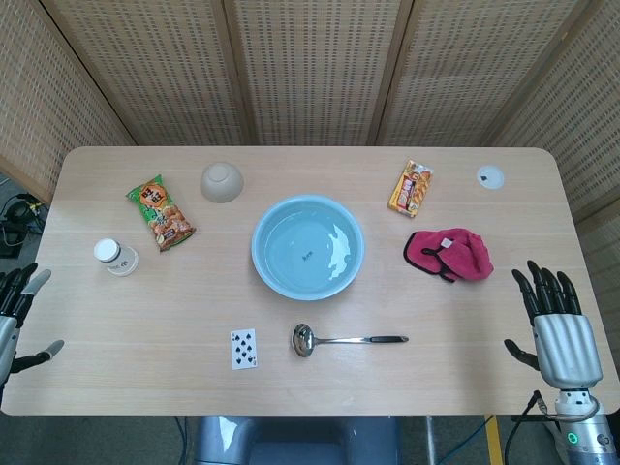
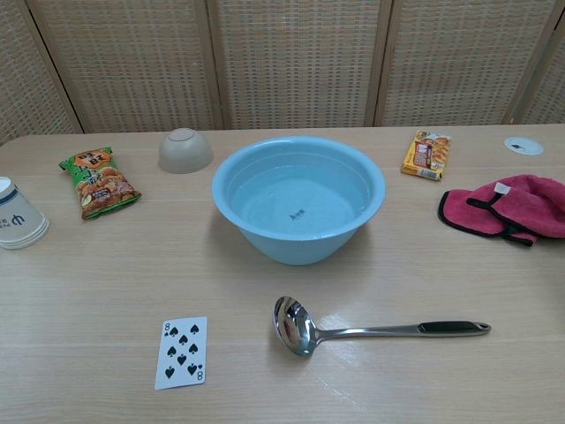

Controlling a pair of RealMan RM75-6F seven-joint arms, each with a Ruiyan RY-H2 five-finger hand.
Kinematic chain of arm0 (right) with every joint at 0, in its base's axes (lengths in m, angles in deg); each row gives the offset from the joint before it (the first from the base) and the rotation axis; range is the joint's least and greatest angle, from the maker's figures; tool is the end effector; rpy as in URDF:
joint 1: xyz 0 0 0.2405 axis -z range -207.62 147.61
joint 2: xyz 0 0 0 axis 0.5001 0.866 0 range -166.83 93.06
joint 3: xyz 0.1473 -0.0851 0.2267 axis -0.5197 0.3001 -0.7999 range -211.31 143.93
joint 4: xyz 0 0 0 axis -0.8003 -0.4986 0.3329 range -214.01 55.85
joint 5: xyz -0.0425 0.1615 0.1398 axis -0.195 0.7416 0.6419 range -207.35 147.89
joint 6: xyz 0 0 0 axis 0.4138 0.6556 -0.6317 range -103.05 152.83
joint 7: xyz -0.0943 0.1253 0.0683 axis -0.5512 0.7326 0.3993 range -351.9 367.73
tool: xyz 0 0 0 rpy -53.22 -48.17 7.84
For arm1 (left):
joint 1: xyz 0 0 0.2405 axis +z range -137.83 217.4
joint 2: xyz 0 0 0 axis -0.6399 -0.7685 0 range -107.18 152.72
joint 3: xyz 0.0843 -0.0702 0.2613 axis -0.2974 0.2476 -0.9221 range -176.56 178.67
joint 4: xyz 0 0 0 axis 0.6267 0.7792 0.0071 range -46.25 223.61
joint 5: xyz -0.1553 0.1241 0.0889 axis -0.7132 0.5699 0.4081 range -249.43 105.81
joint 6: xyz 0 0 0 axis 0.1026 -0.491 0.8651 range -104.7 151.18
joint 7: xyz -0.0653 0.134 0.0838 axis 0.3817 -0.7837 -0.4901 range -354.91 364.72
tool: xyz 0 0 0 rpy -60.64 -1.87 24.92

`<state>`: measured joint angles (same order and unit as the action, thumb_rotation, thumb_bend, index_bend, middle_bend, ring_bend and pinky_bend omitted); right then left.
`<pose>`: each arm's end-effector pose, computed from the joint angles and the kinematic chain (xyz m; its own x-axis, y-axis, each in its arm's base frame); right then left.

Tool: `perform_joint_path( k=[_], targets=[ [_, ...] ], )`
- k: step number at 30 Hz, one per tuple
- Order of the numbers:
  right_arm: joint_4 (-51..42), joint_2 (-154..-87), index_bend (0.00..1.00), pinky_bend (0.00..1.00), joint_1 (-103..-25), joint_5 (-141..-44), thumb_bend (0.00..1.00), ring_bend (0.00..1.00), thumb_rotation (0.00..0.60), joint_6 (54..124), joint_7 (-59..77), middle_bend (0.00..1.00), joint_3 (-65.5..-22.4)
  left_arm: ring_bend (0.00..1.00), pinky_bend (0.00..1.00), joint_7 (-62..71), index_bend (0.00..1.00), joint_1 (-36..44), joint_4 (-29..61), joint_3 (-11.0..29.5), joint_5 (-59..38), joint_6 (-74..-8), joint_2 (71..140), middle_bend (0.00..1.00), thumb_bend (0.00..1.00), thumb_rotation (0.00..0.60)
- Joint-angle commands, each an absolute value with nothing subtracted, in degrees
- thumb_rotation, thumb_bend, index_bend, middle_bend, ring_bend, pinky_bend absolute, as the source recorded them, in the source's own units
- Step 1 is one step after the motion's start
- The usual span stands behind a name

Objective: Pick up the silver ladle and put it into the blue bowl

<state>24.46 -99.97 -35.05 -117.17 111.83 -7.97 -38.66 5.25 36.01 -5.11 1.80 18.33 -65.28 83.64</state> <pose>-0.2877 -0.2154 0.1637 0.4828 0.0657 0.8733 -0.8728 -0.0451 0.4860 -0.3290 0.1959 0.1794 0.4225 -0.0150 0.9062 0.9041 -0.0629 -0.4226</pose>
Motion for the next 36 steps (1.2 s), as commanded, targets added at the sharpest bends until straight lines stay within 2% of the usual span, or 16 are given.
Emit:
perform_joint_path(
  k=[1,4,5,7,8,9,10,11,12,15,16,18,22,26,36],
  targets=[
    [24.4,-100.0,0.00,0.00,-35.2,-117.0,0.00,0.00,0.600,111.5,-8.1,0.00,-38.6,0.00,0.00,5.1,0.00,36.0,-5.1,1.8,18.3,-65.1,83.7,0.00,0.00,0.600],
    [24.4,-100.1,0.00,0.00,-35.6,-116.3,0.00,0.00,0.600,110.6,-7.9,0.01,-38.7,0.00,0.00,4.8,0.00,36.0,-5.0,1.8,18.2,-65.1,83.8,0.00,0.00,0.600],
    [24.3,-100.3,0.00,0.00,-35.8,-115.9,0.00,0.06,0.600,110.0,-7.8,0.08,-38.8,0.00,0.00,4.7,0.00,36.0,-5.1,1.8,18.1,-65.0,83.9,0.00,0.00,0.600],
    [23.5,-100.7,0.00,0.02,-36.7,-115.5,0.00,0.30,0.600,108.6,-7.5,0.32,-39.1,0.00,0.00,4.7,0.00,35.9,-5.2,2.0,17.9,-65.0,83.9,0.00,0.00,0.600],
    [22.9,-100.8,0.00,0.13,-37.6,-115.2,0.00,0.48,0.600,107.1,-7.5,0.48,-39.1,0.00,0.00,4.6,0.00,35.9,-5.2,2.2,17.7,-65.0,83.9,0.00,0.00,0.600],
    [22.5,-100.7,0.00,0.30,-38.6,-114.6,0.00,0.62,0.600,104.9,-7.7,0.61,-39.1,0.00,0.00,4.5,0.00,35.8,-5.1,2.4,17.4,-64.9,84.0,0.00,0.00,0.600],
    [22.2,-100.4,0.00,0.44,-39.8,-113.9,0.00,0.68,0.600,102.4,-7.8,0.67,-39.0,0.00,0.00,4.4,0.00,35.7,-5.0,2.5,17.1,-64.6,84.1,0.00,0.00,0.600],
    [21.8,-100.1,0.00,0.62,-41.6,-113.7,0.00,0.76,0.600,98.9,-8.2,0.74,-38.9,0.00,0.00,4.3,0.00,35.5,-4.9,2.6,16.6,-64.1,84.3,0.00,0.00,0.600],
    [21.3,-99.9,0.00,0.74,-43.3,-113.3,0.00,0.81,0.600,96.1,-8.8,0.79,-39.0,0.00,0.00,4.1,0.00,35.2,-4.8,2.8,16.0,-63.4,84.5,0.00,0.00,0.600],
    [20.8,-100.1,0.04,0.93,-46.7,-112.8,0.00,0.91,0.600,90.2,-10.9,0.89,-38.6,0.00,0.00,3.2,0.00,34.8,-4.3,3.2,14.7,-62.3,85.1,0.00,0.00,0.600],
    [20.9,-100.3,0.06,0.96,-47.7,-112.4,0.00,0.93,0.600,88.1,-10.9,0.91,-38.4,0.00,0.00,2.7,0.00,34.7,-4.1,3.4,14.3,-62.2,85.4,0.00,0.00,0.600],
    [21.5,-101.0,0.12,1.00,-50.0,-110.5,0.00,0.96,0.600,83.0,-9.6,0.95,-38.1,0.00,0.00,1.0,0.00,34.7,-3.8,3.7,13.5,-62.3,86.1,0.00,0.00,0.600],
    [21.4,-103.0,0.28,1.00,-53.6,-107.6,0.00,0.99,0.600,75.6,-7.9,0.98,-37.6,0.00,0.00,0.1,0.00,34.4,-3.8,4.1,12.4,-61.5,86.8,0.00,0.00,0.600],
    [19.9,-106.5,0.39,1.00,-56.6,-104.2,0.10,1.00,0.600,71.0,-8.3,1.00,-37.7,0.00,0.00,-0.9,0.00,33.9,-3.4,4.5,11.0,-60.2,87.4,0.00,0.00,0.600],
    [16.1,-116.6,0.43,1.00,-61.4,-91.9,0.35,1.00,0.600,70.6,-18.5,1.00,-37.9,0.00,0.00,-1.9,0.00,33.3,-2.7,4.8,9.8,-59.2,88.1,0.00,0.00,0.600]
  ],
)
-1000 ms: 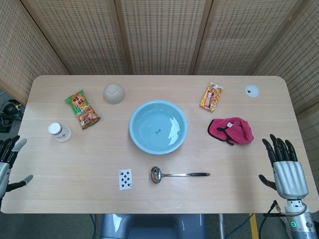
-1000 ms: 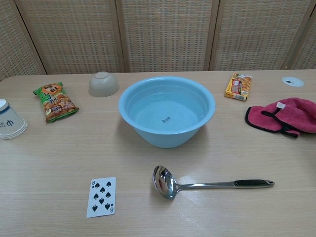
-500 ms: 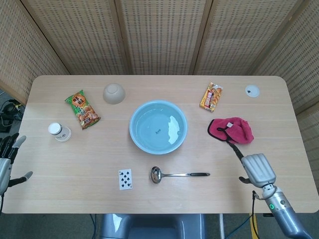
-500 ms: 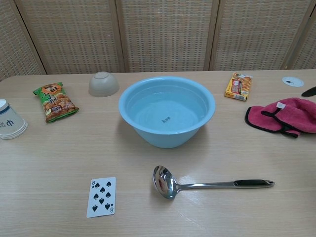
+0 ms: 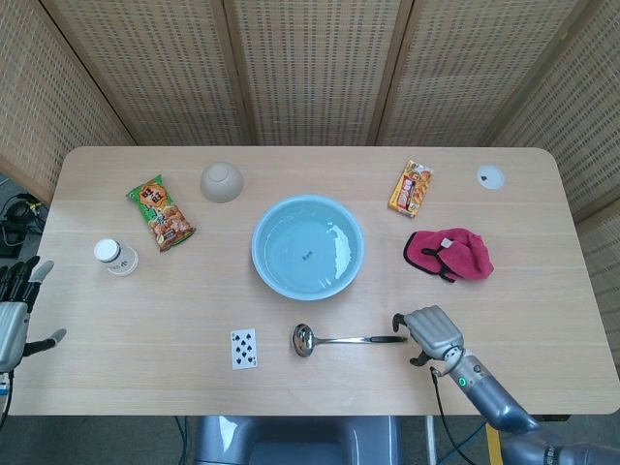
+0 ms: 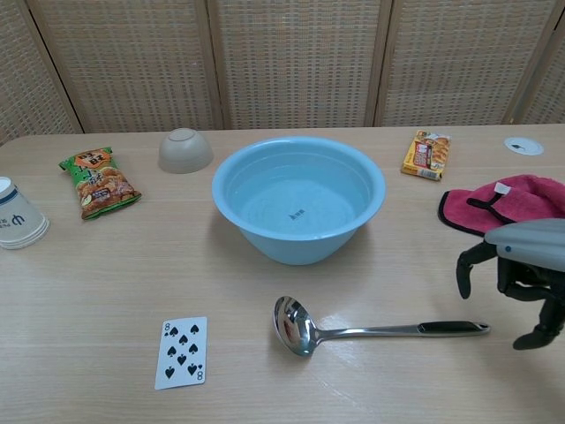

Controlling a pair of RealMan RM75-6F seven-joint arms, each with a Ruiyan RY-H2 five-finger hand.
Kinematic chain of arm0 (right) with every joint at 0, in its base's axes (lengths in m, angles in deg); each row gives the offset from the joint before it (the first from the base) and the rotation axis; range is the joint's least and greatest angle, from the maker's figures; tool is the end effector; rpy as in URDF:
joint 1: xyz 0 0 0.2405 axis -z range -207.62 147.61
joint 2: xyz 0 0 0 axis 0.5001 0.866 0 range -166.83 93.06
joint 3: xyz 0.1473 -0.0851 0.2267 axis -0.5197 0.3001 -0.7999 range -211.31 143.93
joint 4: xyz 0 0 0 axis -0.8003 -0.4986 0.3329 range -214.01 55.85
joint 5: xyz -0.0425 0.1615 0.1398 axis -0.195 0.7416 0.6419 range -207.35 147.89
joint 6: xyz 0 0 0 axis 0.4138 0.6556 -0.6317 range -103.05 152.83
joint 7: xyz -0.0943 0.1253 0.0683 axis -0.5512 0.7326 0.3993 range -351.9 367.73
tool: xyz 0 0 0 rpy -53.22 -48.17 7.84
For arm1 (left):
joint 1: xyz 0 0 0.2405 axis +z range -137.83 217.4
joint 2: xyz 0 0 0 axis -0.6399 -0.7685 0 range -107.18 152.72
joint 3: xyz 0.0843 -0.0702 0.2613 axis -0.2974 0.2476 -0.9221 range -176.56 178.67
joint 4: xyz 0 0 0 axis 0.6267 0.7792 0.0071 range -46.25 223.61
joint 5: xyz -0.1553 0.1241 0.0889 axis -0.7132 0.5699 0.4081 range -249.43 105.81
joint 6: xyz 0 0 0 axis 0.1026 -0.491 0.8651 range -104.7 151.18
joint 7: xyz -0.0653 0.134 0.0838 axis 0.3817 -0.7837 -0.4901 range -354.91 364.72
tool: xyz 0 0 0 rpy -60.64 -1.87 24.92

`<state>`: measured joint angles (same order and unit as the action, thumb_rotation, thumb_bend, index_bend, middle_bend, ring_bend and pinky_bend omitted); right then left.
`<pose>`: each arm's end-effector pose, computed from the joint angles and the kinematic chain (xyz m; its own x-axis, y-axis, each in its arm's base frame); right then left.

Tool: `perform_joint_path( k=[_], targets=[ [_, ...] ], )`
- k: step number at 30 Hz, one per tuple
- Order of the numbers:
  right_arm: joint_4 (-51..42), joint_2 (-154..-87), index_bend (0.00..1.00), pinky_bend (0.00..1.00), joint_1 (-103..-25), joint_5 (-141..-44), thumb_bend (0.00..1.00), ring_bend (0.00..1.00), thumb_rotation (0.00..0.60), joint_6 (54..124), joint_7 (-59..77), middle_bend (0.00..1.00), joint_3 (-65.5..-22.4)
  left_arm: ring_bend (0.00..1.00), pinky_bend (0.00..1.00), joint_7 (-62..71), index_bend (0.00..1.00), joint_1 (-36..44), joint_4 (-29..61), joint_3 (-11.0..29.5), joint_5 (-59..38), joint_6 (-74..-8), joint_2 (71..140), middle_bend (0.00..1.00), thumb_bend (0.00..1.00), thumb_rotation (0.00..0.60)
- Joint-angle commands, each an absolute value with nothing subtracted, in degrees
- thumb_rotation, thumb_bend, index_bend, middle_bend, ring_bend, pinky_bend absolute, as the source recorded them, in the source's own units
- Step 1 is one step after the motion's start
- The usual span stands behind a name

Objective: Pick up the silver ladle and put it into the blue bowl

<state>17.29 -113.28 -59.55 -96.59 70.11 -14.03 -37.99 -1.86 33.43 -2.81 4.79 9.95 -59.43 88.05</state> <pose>-0.2484 -0.2983 -0.0134 0.5012 -0.5157 0.6948 -0.8644 -0.3359 0.3742 -0.3470 0.2229 0.1588 0.4875 0.0239 0.8728 0.8720 0.0368 -0.4881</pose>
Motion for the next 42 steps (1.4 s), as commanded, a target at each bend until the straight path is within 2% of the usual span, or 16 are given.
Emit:
perform_joint_path(
  k=[1,10,20,42],
  targets=[
    [15.9,-117.4,0.43,1.00,-61.9,-90.3,0.36,1.00,0.600,71.0,-19.8,1.00,-38.0,0.00,0.00,-2.0,0.00,33.3,-2.6,4.9,9.7,-59.1,88.2,0.00,0.00,0.600],
    [12.9,-124.1,0.46,1.00,-65.1,-81.1,0.42,1.00,0.600,75.0,-28.0,1.00,-37.8,0.00,0.00,-1.8,0.00,33.1,-2.2,4.9,9.0,-58.6,88.3,0.00,0.00,0.600],
    [11.3,-127.7,0.49,1.00,-66.4,-77.6,0.47,1.00,0.600,77.0,-29.4,1.00,-37.2,0.00,0.00,-1.6,0.00,33.1,-2.1,4.9,8.8,-58.5,88.3,0.00,0.00,0.600],
    [8.4,-130.9,0.51,1.00,-66.7,-78.8,0.50,1.00,0.600,78.8,-29.1,1.00,-34.9,0.00,0.00,-1.2,0.00,33.0,-2.2,4.8,8.9,-58.5,88.1,0.00,0.00,0.600]
  ],
)
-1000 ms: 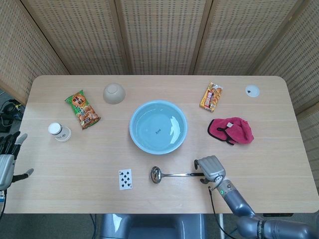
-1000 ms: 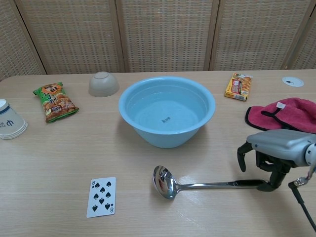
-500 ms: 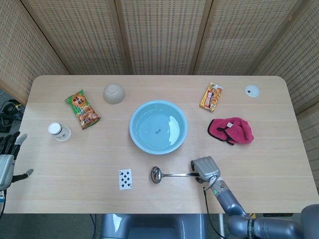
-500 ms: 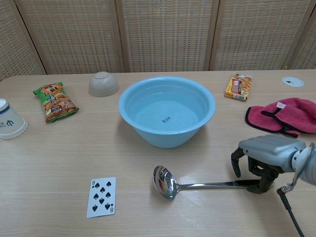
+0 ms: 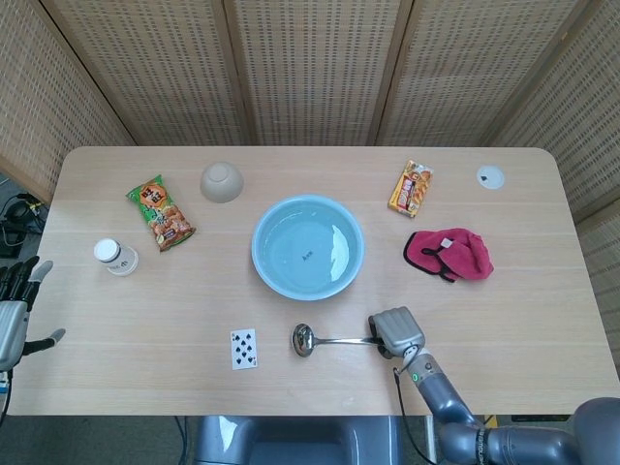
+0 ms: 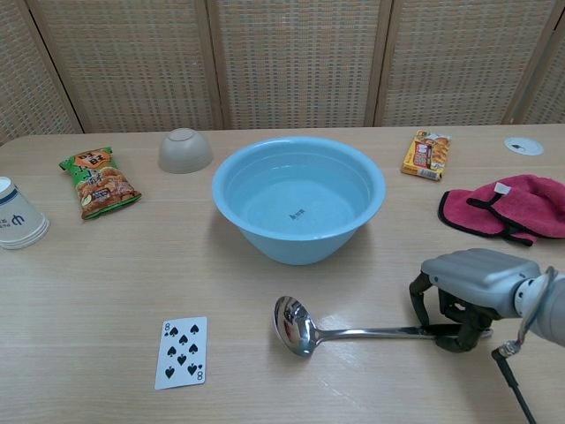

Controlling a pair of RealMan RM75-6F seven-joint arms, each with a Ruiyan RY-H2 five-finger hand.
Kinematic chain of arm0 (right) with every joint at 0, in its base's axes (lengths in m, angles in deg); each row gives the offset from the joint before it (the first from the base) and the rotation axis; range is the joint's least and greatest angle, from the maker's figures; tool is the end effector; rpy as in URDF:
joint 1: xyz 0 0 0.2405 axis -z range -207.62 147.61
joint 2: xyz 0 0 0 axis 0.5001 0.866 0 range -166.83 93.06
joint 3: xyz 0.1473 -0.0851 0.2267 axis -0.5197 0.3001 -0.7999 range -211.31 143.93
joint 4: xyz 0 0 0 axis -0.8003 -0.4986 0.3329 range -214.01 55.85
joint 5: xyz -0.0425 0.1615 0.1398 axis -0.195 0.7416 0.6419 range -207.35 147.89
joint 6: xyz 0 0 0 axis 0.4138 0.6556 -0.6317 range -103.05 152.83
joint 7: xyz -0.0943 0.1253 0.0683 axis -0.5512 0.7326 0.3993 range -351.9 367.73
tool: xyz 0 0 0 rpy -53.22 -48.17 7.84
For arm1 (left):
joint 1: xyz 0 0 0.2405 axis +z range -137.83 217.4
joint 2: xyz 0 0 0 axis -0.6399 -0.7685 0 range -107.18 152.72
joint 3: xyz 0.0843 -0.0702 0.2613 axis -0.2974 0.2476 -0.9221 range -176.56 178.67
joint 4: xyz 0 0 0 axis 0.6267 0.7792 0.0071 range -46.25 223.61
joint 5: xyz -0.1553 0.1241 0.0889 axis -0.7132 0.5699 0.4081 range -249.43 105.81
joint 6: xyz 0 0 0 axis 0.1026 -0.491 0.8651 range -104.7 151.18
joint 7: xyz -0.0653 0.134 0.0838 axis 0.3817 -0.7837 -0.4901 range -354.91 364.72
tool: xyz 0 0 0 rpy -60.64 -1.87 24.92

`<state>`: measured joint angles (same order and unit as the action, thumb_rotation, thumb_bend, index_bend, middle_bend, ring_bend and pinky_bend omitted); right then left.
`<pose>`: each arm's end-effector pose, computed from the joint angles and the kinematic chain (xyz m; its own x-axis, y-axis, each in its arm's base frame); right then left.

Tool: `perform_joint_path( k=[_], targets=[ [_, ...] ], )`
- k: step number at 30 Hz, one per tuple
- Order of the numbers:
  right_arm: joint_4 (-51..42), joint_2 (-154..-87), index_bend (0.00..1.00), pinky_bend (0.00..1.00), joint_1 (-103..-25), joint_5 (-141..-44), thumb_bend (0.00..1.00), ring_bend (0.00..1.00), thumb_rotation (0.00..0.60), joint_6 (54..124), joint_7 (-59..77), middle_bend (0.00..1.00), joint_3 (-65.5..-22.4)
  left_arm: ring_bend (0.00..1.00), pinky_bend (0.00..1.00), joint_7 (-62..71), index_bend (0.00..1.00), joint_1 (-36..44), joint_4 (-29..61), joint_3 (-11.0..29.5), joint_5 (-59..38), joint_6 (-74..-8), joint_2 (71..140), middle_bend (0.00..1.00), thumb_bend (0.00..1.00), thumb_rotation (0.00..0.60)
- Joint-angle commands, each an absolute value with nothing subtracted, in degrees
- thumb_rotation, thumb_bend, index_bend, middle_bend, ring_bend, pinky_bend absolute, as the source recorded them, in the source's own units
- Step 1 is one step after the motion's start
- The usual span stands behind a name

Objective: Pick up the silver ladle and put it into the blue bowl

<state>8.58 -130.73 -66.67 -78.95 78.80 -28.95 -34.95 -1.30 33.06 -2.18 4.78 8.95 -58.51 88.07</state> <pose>-0.2260 -0.3074 -0.0970 0.5414 -0.5126 0.6664 -0.8398 -0.2932 0.4569 -0.3516 0.2252 0.1586 0.4854 0.0373 0.8735 0.8722 0.0482 -0.4867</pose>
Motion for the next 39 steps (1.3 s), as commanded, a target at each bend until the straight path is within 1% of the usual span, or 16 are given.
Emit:
perform_joint_path(
  k=[1,10,18,24,30,39],
  targets=[
    [8.3,-130.9,0.51,1.00,-66.8,-78.8,0.51,1.00,0.600,78.8,-29.2,1.00,-34.8,0.00,0.00,-1.2,0.00,33.0,-2.2,4.8,8.9,-58.5,88.0,0.00,0.00,0.600],
    [7.1,-131.2,0.53,1.00,-66.8,-78.2,0.55,1.00,0.600,79.0,-29.3,1.00,-34.2,0.00,0.00,-1.2,0.00,33.0,-2.1,4.7,9.0,-58.4,88.1,0.00,0.00,0.600],
    [6.8,-131.0,0.64,1.00,-66.8,-77.7,0.74,1.00,0.600,78.5,-28.7,1.00,-34.1,0.00,0.00,-1.4,0.00,33.0,-2.2,4.6,9.0,-58.3,88.2,0.00,0.00,0.600],
    [8.4,-129.7,0.69,1.00,-66.8,-76.9,0.84,1.00,0.600,78.7,-28.2,1.00,-34.6,0.00,0.00,-1.3,0.00,32.9,-2.2,4.6,9.0,-58.2,88.2,0.00,0.00,0.600],
    [12.5,-126.4,0.74,1.00,-66.9,-75.9,0.88,1.00,0.600,79.7,-28.1,1.00,-35.4,0.00,0.00,-1.1,0.00,32.9,-2.3,4.5,9.1,-58.2,88.0,0.00,0.00,0.600],
    [20.1,-120.3,0.77,1.00,-68.2,-71.1,0.91,1.00,0.600,81.3,-30.4,1.00,-36.2,0.00,0.00,-0.8,0.00,33.0,-2.6,4.3,9.5,-58.4,87.7,0.00,0.00,0.600]
  ],
)
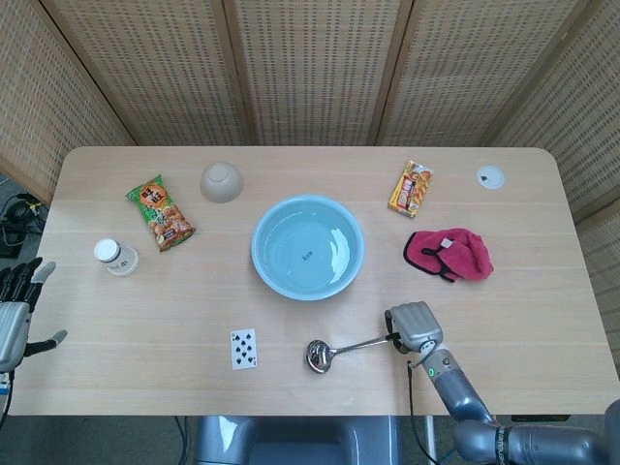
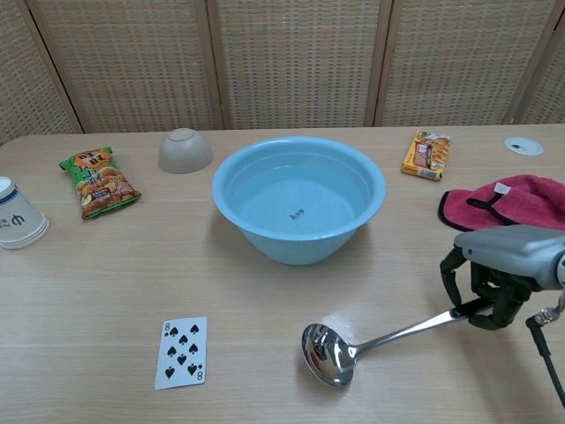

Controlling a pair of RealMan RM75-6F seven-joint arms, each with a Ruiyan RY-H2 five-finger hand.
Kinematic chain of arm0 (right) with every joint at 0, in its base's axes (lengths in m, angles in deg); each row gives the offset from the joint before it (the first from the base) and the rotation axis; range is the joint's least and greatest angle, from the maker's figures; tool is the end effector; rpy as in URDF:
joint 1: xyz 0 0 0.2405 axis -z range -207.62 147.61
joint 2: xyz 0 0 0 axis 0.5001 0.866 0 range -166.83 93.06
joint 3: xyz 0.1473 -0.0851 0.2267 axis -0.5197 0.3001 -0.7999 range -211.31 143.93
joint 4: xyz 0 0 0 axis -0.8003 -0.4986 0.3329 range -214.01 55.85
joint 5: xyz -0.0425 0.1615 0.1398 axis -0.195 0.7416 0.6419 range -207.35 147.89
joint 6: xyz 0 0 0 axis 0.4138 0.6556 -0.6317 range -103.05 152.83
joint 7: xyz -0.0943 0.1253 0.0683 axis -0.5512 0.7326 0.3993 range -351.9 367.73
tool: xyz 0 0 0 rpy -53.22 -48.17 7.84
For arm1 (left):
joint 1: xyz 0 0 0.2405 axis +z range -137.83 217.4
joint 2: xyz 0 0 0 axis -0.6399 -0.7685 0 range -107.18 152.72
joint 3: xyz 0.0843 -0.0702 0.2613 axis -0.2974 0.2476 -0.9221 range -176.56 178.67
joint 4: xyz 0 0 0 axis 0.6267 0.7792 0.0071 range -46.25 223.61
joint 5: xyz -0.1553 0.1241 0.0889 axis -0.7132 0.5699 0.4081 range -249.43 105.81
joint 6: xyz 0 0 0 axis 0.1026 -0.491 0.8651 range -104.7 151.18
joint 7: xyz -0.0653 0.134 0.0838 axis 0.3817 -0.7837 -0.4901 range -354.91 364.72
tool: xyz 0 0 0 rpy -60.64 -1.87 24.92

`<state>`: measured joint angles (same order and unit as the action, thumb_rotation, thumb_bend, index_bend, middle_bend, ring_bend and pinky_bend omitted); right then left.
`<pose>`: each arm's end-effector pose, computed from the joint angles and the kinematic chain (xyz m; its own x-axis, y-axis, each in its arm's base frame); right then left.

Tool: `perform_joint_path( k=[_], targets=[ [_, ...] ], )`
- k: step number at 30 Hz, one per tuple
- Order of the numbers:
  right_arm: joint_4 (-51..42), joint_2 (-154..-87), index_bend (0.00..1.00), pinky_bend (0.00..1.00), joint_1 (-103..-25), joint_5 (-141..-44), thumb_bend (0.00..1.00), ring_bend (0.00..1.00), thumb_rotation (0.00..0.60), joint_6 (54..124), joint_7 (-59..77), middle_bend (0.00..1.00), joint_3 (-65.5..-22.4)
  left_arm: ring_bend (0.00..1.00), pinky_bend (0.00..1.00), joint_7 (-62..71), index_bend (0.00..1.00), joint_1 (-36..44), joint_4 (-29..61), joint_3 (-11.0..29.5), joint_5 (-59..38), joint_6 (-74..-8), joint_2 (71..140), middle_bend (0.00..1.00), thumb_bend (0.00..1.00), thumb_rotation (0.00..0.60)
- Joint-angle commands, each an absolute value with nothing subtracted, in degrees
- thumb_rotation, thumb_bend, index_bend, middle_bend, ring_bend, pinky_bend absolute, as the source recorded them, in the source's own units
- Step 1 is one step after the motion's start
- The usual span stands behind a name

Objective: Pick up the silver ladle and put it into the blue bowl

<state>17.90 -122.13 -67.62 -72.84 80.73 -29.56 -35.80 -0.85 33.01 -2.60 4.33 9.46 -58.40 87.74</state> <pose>-0.2293 -0.3138 -0.0499 0.4949 -0.5325 0.6867 -0.8631 -0.2099 0.4593 -0.3499 0.2237 0.1577 0.4789 0.0455 0.8767 0.8761 0.0377 -0.4806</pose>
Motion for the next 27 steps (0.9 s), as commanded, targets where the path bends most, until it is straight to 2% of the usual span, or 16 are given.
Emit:
perform_joint_path(
  k=[1,11,27],
  targets=[
    [20.9,-119.6,0.78,1.00,-68.5,-70.4,0.91,1.00,0.600,81.5,-30.7,1.00,-36.3,0.00,0.00,-0.8,0.00,33.0,-2.6,4.3,9.5,-58.4,87.7,0.00,0.00,0.600],
    [29.3,-112.7,0.79,1.00,-70.8,-64.2,0.93,1.00,0.600,81.7,-31.9,1.00,-36.8,0.00,0.00,-0.4,0.00,33.0,-2.6,4.3,9.6,-58.4,87.5,0.00,0.00,0.600],
    [38.6,-104.0,0.80,1.00,-74.5,-59.7,0.94,1.00,0.600,81.6,-30.5,1.00,-37.7,0.00,0.00,0.5,0.00,32.9,-2.5,4.5,9.2,-58.0,87.1,0.00,0.00,0.600]
  ],
)
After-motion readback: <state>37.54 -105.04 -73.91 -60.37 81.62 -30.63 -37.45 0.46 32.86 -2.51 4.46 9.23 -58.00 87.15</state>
